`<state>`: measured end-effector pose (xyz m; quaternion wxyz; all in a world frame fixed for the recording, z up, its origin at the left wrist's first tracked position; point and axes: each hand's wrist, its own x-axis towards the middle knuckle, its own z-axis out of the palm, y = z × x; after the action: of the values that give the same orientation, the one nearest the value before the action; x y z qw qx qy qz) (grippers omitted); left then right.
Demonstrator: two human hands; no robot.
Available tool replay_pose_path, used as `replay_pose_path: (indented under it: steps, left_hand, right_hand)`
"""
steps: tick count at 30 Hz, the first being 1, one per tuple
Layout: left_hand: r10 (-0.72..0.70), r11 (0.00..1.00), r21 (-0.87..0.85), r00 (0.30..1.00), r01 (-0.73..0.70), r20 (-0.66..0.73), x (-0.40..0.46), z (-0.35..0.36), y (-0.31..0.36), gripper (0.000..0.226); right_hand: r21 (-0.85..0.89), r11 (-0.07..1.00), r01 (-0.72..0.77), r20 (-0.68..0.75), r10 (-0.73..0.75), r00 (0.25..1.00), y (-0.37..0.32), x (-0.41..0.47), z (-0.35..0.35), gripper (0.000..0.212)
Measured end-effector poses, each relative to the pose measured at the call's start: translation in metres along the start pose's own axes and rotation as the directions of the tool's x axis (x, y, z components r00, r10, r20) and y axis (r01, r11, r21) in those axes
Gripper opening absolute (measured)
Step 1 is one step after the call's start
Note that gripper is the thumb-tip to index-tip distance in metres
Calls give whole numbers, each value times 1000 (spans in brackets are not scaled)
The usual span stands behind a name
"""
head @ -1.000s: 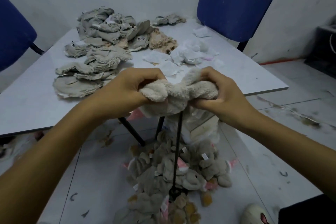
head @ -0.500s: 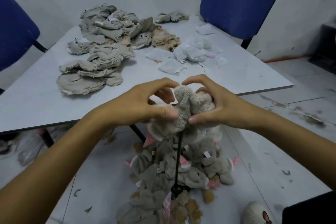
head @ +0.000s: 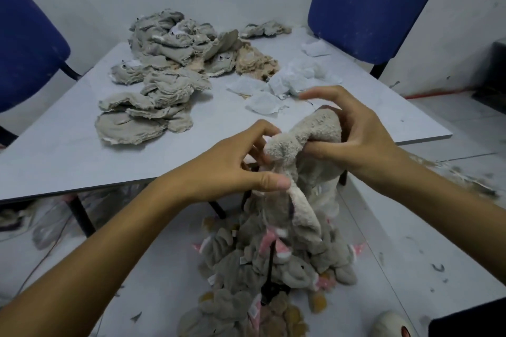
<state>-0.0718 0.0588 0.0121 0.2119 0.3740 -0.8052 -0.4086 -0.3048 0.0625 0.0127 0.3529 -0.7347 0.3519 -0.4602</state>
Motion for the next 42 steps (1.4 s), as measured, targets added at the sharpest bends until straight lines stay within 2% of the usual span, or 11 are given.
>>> replay_pose_path:
  steps: [2,7,11,16,20,25,29,32,35,37,42]
  left_hand:
    - [24,996,-88,998,-29,-59,1,6,6,50]
    - [182,973,183,952,-139,-246,4,10,10,22]
    - [157,986,-20,957,-167,-244,1,0,0,21]
    - [3,936,351,1000,-13,28,3,-3,-14,44]
    - [21,1000,18,997,-20,-76,1,1,-3,51]
    - [172,976,-89,954,-199,-244,3,3,10,32]
    - [155,926,-291,945,-241,-289,0,-6,3,24]
    - [87,995,-47,988,-93,-125,1,-16,-7,24]
    - [-22,970,241,997,4,70,2,-7,-16,36]
    - [-27,989,149,999,24,18,1,1,-14,44]
    - [-10,1000,-10,996,9,-84,-3,-4,-9,32]
  right_hand:
    - [7,1000,30,-17,-29,999,-3,1,5,65]
    - [-18,999,33,37,-32,999,-6,0,6,68]
    - [58,996,67,60,-71,996,-8,0,0,63]
    - [-167,985,45,214,-9,977,5,-6,3,61]
    - [-277,961,-21,268,98,958,20,-8,6,70]
    - [-319,941,-116,273,208,939,26,-13,-4,66]
    - [-16,999,-31,-7,31,999,13,-14,-6,44]
    - [-6,1000,19,-87,-19,996,5,-15,1,34]
    - [-300,954,17,64,3,998,12,-20,12,22]
    - [-408,913,-12,130,71,989,18,-21,15,15]
    - [-319,947,-34,168,92,982,15,-18,12,21]
